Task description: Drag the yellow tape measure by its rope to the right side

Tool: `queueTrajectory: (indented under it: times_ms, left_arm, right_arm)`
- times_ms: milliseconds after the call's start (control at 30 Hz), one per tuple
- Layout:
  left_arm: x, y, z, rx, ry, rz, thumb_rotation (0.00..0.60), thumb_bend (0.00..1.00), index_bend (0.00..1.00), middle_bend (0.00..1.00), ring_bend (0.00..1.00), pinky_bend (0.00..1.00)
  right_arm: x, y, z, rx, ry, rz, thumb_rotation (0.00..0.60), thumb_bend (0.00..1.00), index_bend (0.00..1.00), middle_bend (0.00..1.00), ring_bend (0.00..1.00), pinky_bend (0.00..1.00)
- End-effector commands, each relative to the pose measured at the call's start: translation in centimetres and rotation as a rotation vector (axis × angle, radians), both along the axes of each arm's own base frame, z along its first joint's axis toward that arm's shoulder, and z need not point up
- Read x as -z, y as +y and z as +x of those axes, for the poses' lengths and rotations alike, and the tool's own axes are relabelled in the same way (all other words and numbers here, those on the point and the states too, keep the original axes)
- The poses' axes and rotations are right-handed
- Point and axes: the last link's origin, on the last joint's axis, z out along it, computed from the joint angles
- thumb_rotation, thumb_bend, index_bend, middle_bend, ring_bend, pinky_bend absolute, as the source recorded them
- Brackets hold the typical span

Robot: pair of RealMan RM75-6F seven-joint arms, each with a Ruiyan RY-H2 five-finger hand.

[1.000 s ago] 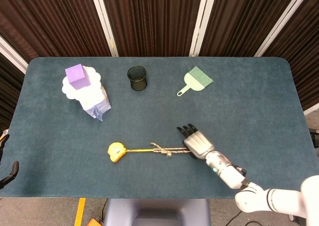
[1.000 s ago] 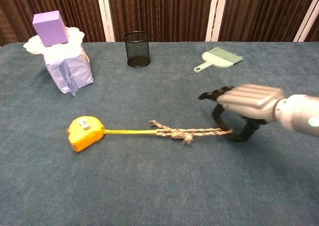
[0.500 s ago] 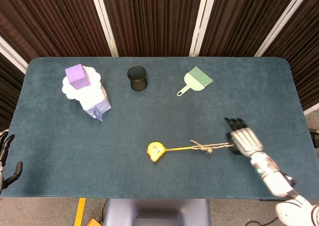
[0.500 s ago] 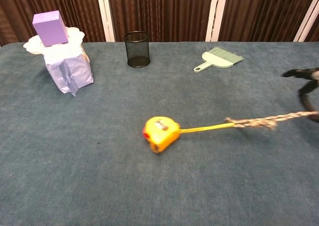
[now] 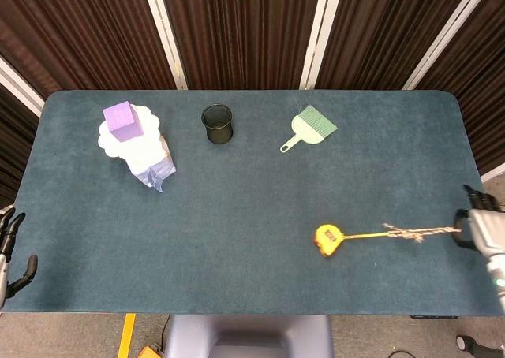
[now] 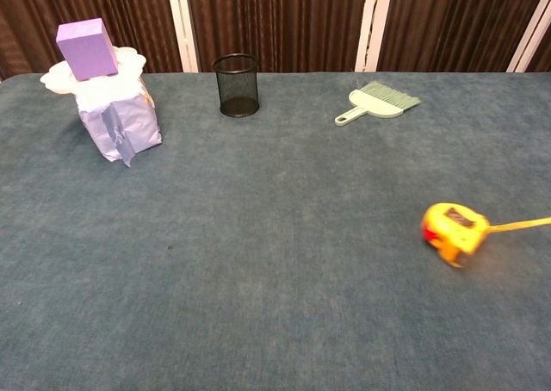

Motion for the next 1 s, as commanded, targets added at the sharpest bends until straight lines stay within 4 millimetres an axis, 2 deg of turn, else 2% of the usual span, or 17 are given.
queueTrajectory:
  times_ms: [33, 133, 200, 267, 367, 467, 600, 700, 800, 900, 1000]
  left_arm:
    - [0.1, 0.0, 0.1, 0.0, 0.002, -0.003, 0.6, 0.47, 0.04, 0.0, 0.0, 0.07]
    - [0.2, 0.1, 0.1, 0.0, 0.006, -0.005, 0.6, 0.47, 0.04, 0.0, 0.0, 0.07]
    - [0.3, 0.1, 0.1, -0.001, 0.007, -0.006, 0.6, 0.47, 0.04, 0.0, 0.0, 0.07]
    - [0.3, 0.2, 0.1, -0.002, 0.007, -0.005, 0.6, 0.47, 0.04, 0.0, 0.0, 0.07]
    - [0.2, 0.2, 0.0, -0.005, 0.006, -0.003, 0.6, 0.47, 0.04, 0.0, 0.0, 0.07]
    - [0.1, 0.2, 0.0, -0.007, 0.005, -0.002, 0.6, 0.47, 0.04, 0.0, 0.0, 0.07]
    - [0.0, 0.1, -0.1, -0.007, 0.0, 0.004, 0.6, 0.47, 0.04, 0.0, 0.0, 0.07]
    - [-0.2, 0.1, -0.2, -0.009, -0.004, 0.007, 0.6, 0.47, 0.04, 0.0, 0.0, 0.07]
    - [-0.2, 0.2, -0.2, -0.011, -0.006, 0.008, 0.6, 0.47, 0.04, 0.0, 0.0, 0.07]
    - [-0.2, 0.3, -0.3, -0.014, -0.005, 0.007, 0.6, 0.47, 0.04, 0.0, 0.0, 0.07]
    - [-0.2, 0.4, -0.3, -0.017, -0.003, 0.003, 0.6, 0.47, 0.04, 0.0, 0.0, 0.07]
  right_arm:
    - [-0.9, 0.6, -1.2, 0.025, 0.008, -0.02, 0.6, 0.5, 0.77, 0.05, 0.04, 0.0]
    - [-0.4, 0.5, -0.8, 0.0, -0.016, -0.007, 0.6, 0.5, 0.73, 0.05, 0.04, 0.0]
    - [0.2, 0.3, -0.1, -0.023, -0.045, 0.009, 0.6, 0.49, 0.63, 0.05, 0.04, 0.0]
    - [0.9, -0.1, 1.3, -0.064, -0.082, 0.027, 0.6, 0.45, 0.49, 0.06, 0.02, 0.0]
    - [2.1, -0.8, 4.0, -0.149, -0.127, 0.044, 0.6, 0.36, 0.32, 0.04, 0.0, 0.0]
    - [3.3, -1.4, 7.1, -0.237, -0.152, 0.053, 0.6, 0.31, 0.19, 0.02, 0.0, 0.0]
    - [4.8, -1.2, 10.5, -0.311, -0.161, 0.07, 0.6, 0.21, 0.1, 0.0, 0.0, 0.0]
    - [5.3, 0.1, 12.1, -0.344, -0.141, 0.063, 0.6, 0.19, 0.08, 0.0, 0.0, 0.0]
    - [4.8, 2.9, 12.9, -0.366, -0.134, -0.013, 0.6, 0.19, 0.09, 0.0, 0.0, 0.0]
    - [3.6, 5.7, 12.6, -0.361, -0.126, -0.085, 0.6, 0.19, 0.11, 0.0, 0.0, 0.0]
    - [1.5, 8.4, 11.2, -0.303, -0.104, -0.149, 0.6, 0.19, 0.14, 0.0, 0.0, 0.0]
